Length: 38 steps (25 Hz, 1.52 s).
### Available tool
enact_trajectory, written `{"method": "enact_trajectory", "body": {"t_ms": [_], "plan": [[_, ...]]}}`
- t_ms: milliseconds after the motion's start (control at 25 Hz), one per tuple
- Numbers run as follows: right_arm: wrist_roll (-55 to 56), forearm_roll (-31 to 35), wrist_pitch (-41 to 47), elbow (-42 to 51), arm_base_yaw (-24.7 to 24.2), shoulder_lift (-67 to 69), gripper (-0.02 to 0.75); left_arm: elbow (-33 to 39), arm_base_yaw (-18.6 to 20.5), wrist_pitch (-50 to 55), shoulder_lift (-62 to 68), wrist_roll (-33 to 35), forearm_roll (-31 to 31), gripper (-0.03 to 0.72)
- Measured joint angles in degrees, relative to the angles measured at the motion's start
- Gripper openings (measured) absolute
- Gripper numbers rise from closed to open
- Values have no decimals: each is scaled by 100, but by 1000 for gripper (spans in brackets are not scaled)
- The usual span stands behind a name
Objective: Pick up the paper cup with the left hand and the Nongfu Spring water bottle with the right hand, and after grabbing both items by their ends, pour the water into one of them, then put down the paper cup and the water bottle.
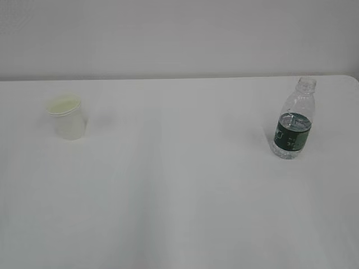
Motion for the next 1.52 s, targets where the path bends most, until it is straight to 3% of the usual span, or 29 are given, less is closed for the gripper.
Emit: {"method": "enact_trajectory", "body": {"t_ms": [600,1520], "plan": [[0,343,1284,-88,0,-3,540,249,0,81,-621,0,-41,533],[-19,424,1236,20,0,-608,539,317,-20,-56,-772,0,-113,533]]}}
